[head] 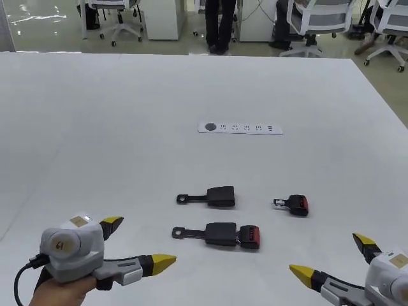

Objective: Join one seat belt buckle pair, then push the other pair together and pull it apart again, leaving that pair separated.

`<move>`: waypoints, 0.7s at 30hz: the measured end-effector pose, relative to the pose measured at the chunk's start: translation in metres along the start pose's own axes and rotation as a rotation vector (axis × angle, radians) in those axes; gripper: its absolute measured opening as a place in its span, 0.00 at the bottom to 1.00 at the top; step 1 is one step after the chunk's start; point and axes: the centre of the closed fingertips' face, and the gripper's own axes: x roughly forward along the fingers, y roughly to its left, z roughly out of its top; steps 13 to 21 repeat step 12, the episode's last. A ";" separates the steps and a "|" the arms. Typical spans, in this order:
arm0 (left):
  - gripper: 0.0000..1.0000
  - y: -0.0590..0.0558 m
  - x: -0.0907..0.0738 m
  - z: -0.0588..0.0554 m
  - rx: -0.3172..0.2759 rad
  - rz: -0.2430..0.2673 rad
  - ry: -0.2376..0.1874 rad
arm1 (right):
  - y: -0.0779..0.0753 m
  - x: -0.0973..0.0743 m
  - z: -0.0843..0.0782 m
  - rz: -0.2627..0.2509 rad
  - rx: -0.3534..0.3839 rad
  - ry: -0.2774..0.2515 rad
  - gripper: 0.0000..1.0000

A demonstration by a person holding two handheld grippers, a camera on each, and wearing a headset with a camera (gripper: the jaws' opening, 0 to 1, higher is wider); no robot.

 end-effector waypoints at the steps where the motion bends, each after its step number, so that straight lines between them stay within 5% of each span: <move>1: 1.00 0.000 0.000 0.000 0.000 -0.001 0.000 | 0.000 0.000 -0.001 -0.001 0.005 0.005 0.98; 21: 1.00 -0.006 -0.003 -0.006 0.007 -0.009 0.009 | 0.000 -0.008 -0.006 -0.014 -0.005 0.014 0.99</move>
